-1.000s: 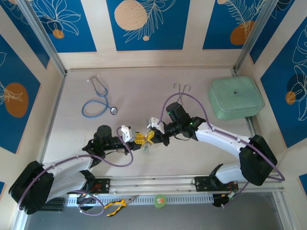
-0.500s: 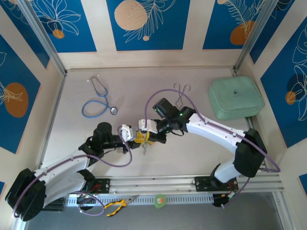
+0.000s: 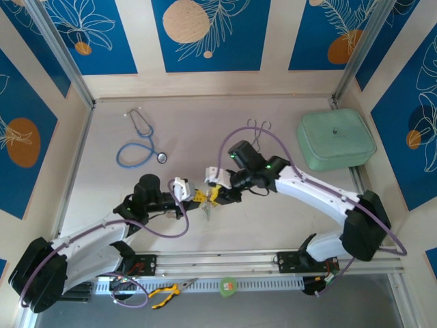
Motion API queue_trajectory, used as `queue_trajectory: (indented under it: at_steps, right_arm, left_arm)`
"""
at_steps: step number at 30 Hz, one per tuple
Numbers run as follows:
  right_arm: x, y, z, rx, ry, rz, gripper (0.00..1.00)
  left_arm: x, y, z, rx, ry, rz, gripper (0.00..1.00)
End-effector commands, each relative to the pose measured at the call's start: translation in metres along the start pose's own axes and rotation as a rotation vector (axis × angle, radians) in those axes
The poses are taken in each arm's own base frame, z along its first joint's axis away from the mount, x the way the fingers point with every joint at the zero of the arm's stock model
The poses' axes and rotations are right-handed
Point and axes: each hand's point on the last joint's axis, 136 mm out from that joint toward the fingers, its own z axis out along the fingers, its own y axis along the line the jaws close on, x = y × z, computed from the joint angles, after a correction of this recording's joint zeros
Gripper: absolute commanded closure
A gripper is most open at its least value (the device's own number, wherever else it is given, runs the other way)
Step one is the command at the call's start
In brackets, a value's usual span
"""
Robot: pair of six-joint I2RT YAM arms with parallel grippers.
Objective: Put the keys on the keyring
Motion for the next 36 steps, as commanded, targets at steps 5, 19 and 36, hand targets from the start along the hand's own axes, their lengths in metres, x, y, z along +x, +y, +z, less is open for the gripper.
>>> queue_trajectory:
  at_steps: [5, 19, 36]
  right_arm:
    - [-0.012, 0.012, -0.014, -0.075, -0.265, 0.061, 0.76]
    - [0.005, -0.004, 0.016, 0.059, -0.229, 0.095, 0.77]
    - [-0.009, 0.018, 0.024, -0.108, -0.255, 0.102, 1.00]
  left_arm:
    - [-0.017, -0.004, -0.004, -0.006, -0.181, -0.073, 1.00]
    - [-0.013, -0.010, 0.001, 0.050, -0.185, -0.121, 1.00]
    - [-0.014, -0.015, 0.001, 0.067, -0.180, -0.107, 1.00]
